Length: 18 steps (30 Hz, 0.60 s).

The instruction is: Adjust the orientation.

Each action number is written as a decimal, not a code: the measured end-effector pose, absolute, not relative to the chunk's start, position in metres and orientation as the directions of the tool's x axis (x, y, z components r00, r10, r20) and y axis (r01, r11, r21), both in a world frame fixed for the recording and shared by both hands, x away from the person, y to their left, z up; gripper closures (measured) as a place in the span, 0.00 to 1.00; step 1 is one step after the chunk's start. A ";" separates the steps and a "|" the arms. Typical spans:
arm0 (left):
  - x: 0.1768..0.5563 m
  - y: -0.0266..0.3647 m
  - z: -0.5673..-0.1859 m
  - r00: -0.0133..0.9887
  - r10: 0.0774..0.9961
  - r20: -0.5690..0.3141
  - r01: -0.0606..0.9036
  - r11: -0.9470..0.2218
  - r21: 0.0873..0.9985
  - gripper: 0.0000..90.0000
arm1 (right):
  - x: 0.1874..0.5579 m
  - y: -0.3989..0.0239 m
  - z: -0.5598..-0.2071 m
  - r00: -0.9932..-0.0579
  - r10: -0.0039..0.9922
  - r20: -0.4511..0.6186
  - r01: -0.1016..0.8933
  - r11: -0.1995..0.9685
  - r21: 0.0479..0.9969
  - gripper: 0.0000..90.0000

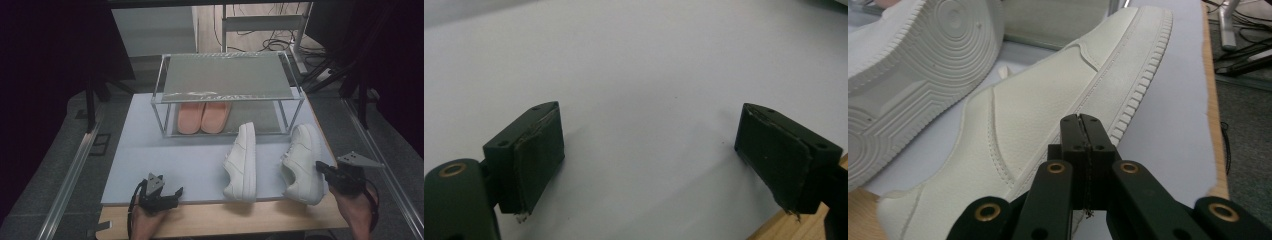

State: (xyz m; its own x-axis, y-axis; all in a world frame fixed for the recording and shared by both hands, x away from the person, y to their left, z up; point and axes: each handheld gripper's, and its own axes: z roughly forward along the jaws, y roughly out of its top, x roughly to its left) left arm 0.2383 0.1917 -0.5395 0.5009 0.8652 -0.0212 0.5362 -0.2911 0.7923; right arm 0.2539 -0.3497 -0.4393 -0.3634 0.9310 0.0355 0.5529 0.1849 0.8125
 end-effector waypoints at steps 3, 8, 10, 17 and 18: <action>0.238 0.192 -0.539 0.501 0.865 -0.021 0.536 -0.291 0.792 0.14 | 0.252 -0.356 -0.440 -0.352 0.935 0.049 0.552 0.165 0.817 1.00; 0.238 0.191 -0.539 0.500 0.866 -0.018 0.534 -0.292 0.794 0.14 | 0.250 -0.361 -0.441 -0.327 0.945 0.030 0.554 0.166 0.816 1.00; 0.238 0.191 -0.539 0.500 0.866 -0.018 0.534 -0.292 0.794 0.14 | 0.249 -0.363 -0.441 -0.316 0.948 0.028 0.556 0.162 0.815 1.00; 0.238 0.191 -0.539 0.500 0.866 -0.018 0.534 -0.292 0.794 0.14 | 0.246 -0.376 -0.445 -0.269 0.963 0.033 0.569 0.131 0.812 1.00; 0.238 0.191 -0.539 0.500 0.866 -0.018 0.534 -0.292 0.794 0.14 | 0.245 -0.377 -0.446 -0.255 0.966 0.029 0.571 0.127 0.811 1.00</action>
State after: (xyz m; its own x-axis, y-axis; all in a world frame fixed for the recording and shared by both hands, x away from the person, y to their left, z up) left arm 0.2377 0.1912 -0.5393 0.5003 0.8657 -0.0178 0.5336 -0.2921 0.7937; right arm 0.2454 -0.3772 -0.4463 -0.2554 0.9664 0.0289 0.5715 0.1268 0.8108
